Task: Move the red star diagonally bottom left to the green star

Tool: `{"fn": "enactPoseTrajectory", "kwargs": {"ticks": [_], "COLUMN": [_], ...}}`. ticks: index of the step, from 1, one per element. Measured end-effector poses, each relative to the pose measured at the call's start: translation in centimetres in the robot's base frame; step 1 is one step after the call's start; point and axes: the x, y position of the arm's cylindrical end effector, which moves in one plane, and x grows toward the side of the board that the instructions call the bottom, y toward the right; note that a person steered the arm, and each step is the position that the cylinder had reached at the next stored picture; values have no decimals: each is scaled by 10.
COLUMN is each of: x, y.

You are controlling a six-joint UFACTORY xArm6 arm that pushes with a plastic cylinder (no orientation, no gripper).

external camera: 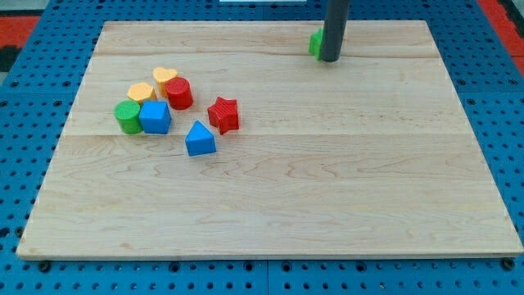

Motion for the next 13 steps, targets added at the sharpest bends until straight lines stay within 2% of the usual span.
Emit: {"fn": "enactPoseTrajectory", "kwargs": {"ticks": [1, 2, 3, 4, 5, 6, 7, 8, 9, 10, 11, 13], "x": [42, 91, 119, 166, 184, 170, 162, 124, 122, 109, 88, 71], "y": [-32, -96, -143, -61, -109, -176, -196, -180, -185, -213, -214, -112]}}
